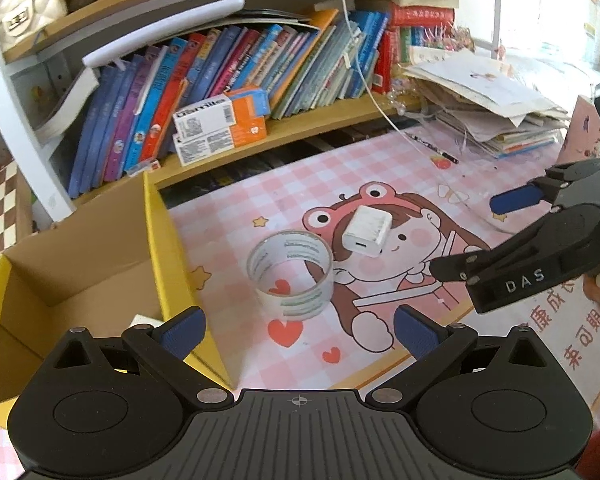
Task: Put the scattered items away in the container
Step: 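Lower the right tool onto the white plug charger and close on it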
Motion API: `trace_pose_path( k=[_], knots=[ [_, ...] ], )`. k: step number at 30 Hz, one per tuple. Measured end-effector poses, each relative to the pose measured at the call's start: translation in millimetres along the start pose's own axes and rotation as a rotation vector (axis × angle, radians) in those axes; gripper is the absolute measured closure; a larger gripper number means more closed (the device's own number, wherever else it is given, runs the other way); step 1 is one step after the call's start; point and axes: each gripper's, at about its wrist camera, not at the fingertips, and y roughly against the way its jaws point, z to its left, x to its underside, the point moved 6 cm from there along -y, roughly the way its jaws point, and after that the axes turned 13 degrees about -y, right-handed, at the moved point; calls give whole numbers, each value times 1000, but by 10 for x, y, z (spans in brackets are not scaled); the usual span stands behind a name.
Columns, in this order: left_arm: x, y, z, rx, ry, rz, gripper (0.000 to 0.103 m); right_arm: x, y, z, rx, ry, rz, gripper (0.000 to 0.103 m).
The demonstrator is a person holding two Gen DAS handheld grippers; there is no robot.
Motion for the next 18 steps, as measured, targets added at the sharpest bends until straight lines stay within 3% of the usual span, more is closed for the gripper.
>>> trace_pose_path(
  k=[18],
  knots=[
    [-170, -397, -144, 22, -59, 46, 2, -209, -519, -89, -53, 34, 30, 21]
  ],
)
